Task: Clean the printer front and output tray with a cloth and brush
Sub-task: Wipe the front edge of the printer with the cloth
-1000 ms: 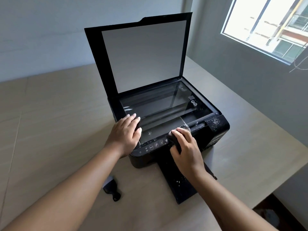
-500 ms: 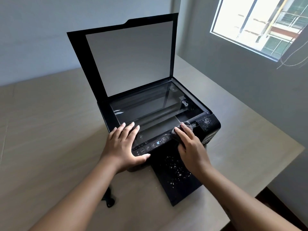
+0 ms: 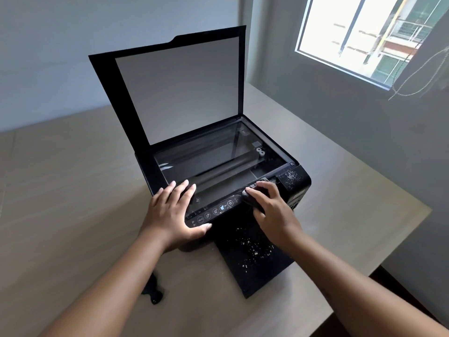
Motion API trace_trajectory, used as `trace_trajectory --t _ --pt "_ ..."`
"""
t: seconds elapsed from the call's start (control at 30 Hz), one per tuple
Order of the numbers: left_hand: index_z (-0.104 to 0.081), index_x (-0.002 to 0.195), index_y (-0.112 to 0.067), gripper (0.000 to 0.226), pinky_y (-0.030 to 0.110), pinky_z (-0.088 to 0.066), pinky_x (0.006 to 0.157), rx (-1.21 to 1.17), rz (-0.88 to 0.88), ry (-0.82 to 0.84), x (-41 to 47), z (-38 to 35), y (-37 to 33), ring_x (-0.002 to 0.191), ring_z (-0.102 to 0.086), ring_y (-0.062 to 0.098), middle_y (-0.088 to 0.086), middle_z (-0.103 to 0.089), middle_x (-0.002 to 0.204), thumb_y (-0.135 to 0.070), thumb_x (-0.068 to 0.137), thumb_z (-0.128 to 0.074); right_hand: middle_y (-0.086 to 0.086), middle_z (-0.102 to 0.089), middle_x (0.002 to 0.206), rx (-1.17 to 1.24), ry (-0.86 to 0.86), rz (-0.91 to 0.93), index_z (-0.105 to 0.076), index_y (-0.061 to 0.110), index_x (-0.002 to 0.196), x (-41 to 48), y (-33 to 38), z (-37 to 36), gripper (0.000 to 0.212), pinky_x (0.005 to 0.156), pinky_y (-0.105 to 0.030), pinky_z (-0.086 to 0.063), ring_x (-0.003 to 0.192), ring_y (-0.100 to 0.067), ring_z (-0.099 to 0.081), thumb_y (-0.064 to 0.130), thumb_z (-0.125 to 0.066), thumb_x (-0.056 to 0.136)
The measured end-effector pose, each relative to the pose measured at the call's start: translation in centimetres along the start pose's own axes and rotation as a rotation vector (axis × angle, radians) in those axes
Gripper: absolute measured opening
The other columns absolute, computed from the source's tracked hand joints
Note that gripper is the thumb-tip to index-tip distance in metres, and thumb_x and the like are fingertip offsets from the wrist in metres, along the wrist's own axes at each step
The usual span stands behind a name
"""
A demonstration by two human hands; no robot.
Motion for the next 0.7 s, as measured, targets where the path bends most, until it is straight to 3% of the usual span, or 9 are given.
trace_trajectory --t 0.1,0.2,0.27,0.37,0.5,0.6,0.7 --pt "-0.011 0.154 -0.032 0.111 0.038 0.001 0.120 0.014 0.002 0.009 0.0 0.1 -0.1 0.149 -0.003 0.017 -0.009 -0.010 0.162 -0.091 0.060 -0.025 0.002 -0.046 0.128 0.149 -0.017 -0.044 -0.062 0.027 0.123 0.7 -0.2 1.6 0.048 0.098 -0.028 -0.045 0.110 -0.016 -0.056 0.003 -0.061 0.081" --pt "-0.011 0.154 -0.032 0.111 0.039 0.000 0.120 0.017 0.005 0.009 -0.1 0.0 0.0 0.149 -0.003 0.017 -0.009 -0.010 0.162 -0.090 0.060 -0.026 0.013 -0.061 0.098 0.371 -0.097 -0.183 -0.056 0.035 0.105 0.8 -0.3 3.1 0.035 0.082 -0.025 -0.046 0.088 -0.001 -0.057 0.009 -0.064 0.083" --pt "-0.012 0.154 -0.032 0.111 0.039 0.000 0.120 0.013 0.003 0.005 0.0 0.0 0.0 0.149 -0.004 0.018 -0.009 -0.010 0.162 -0.090 0.060 -0.027 0.015 -0.061 0.095 0.455 -0.128 -0.229 -0.056 0.033 0.099 1.1 -0.5 3.6 0.029 0.080 -0.023 -0.045 0.084 0.002 -0.056 0.011 -0.067 0.084" --pt "-0.013 0.154 -0.032 0.111 0.039 -0.001 0.120 0.009 0.003 0.001 0.0 -0.1 0.0 0.149 -0.004 0.018 -0.008 -0.011 0.162 -0.091 0.061 -0.027 0.003 -0.052 0.113 0.324 -0.144 -0.122 -0.066 0.025 0.103 1.6 -0.1 3.8 0.027 0.097 -0.018 -0.039 0.102 -0.007 -0.050 0.010 -0.073 0.082" --pt "-0.014 0.153 -0.032 0.110 0.039 0.000 0.120 -0.007 0.003 -0.007 0.0 0.0 0.0 0.149 -0.004 0.017 -0.009 -0.012 0.162 -0.090 0.061 -0.029 0.001 -0.056 0.113 -0.103 -0.192 -0.051 -0.066 0.030 0.116 1.6 0.0 3.5 0.034 0.091 -0.039 -0.043 0.103 -0.026 -0.047 0.019 -0.070 0.084" --pt "-0.013 0.154 -0.032 0.110 0.039 -0.001 0.120 -0.005 0.004 -0.005 0.0 0.0 0.0 0.149 -0.004 0.017 -0.009 -0.011 0.162 -0.090 0.061 -0.030 0.000 -0.061 0.119 -0.086 -0.127 -0.055 -0.059 0.025 0.125 1.3 0.1 3.1 0.041 0.090 -0.043 -0.045 0.105 -0.028 -0.052 0.014 -0.065 0.086" --pt "-0.011 0.154 -0.033 0.110 0.039 0.000 0.120 0.005 0.007 -0.001 0.0 0.0 0.1 0.149 -0.003 0.017 -0.010 -0.010 0.162 -0.090 0.061 -0.028 0.000 -0.065 0.118 -0.051 -0.112 -0.007 -0.060 0.020 0.120 1.6 0.3 4.5 0.038 0.093 -0.044 -0.045 0.108 -0.026 -0.056 0.006 -0.064 0.085"
Point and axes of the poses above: each hand's wrist, its own x-axis towards the middle knuckle, its own z-axis out of the back of the hand, y = z × x, the point moved 5 cm from there along x, towards the middle knuckle
